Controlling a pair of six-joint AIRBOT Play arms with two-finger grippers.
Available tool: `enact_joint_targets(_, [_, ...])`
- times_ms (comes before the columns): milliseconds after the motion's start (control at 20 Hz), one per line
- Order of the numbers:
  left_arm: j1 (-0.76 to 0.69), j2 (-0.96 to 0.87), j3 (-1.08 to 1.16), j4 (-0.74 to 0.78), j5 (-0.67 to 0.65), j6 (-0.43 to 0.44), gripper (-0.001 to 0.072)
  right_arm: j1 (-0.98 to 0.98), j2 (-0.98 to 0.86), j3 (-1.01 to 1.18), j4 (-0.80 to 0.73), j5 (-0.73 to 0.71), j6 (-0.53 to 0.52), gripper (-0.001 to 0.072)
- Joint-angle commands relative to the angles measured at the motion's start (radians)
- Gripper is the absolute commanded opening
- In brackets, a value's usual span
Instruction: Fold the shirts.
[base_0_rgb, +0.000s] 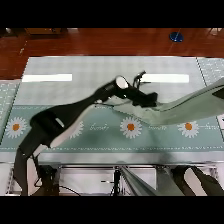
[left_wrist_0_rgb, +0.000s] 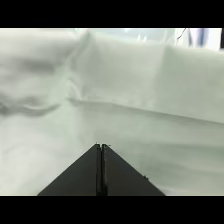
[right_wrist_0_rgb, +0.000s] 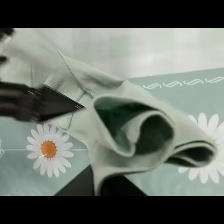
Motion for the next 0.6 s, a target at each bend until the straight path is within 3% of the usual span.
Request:
enact_joint_targets(0, [0.193, 0.122, 0.001, 0.088, -0.168, 0.089, 0.0031, 0.001, -0.005, -0.003, 0.064, -0.076, 0.038, 0.0024])
enact_joint_targets(300, [0.581, 0.413, 0.001, 0.153, -0.384, 0.155, 0.0032, 0.009, -0.097, -0.005, 0.172, -0.162, 0.060, 0.0023])
enact_joint_targets(550, [0.800, 0.552, 0.001, 0.153, -0.435, 0.164, 0.0033, 0.227, -0.201, -0.005, 0.093, -0.263, 0.125, 0.0024])
